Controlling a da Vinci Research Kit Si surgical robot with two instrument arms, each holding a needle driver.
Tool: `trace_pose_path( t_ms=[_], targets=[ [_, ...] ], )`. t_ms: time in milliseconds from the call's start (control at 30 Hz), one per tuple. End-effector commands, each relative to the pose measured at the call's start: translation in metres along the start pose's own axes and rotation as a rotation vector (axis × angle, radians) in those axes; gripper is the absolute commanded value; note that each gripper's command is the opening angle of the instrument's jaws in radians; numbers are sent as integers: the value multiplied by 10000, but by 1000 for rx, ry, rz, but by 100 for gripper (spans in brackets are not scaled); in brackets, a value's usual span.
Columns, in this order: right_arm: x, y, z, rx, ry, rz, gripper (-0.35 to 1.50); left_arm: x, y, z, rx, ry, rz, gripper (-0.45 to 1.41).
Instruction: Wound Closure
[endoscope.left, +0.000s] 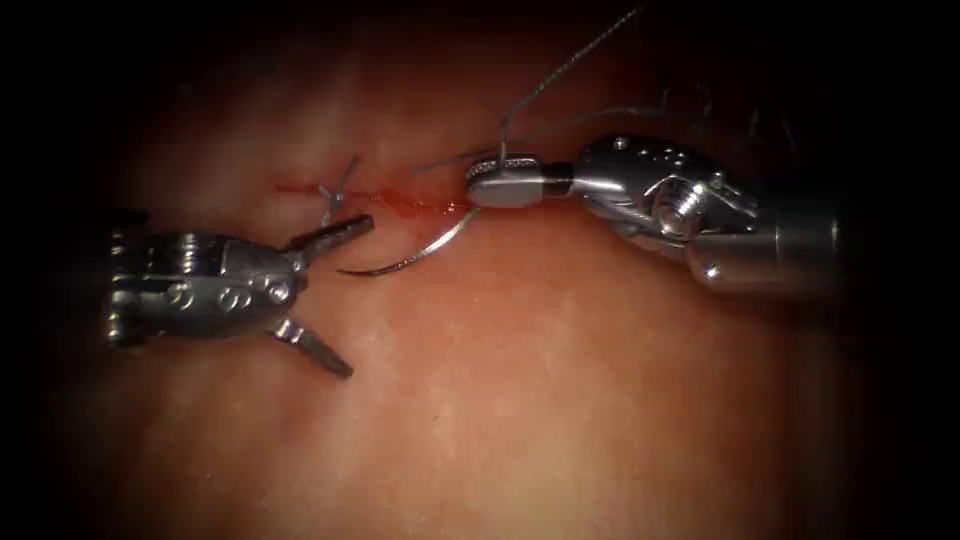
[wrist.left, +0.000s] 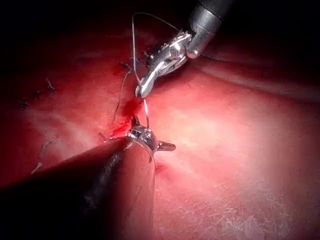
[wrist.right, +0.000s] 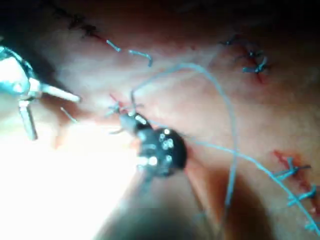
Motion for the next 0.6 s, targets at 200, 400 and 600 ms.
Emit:
trace_pose_path(
  t_ms=[200,400,600],
  targets=[
    [6,-9,13,14,-86,-211,-35,15,-20,-9,-77,30,-162,123],
    [13,-21,21,38,-120,-453,-35,24,-36,-11,-125,103,-296,109],
    [23,-34,23,73,-116,-592,-35,23,-51,1,-130,102,-386,104]
  ],
)
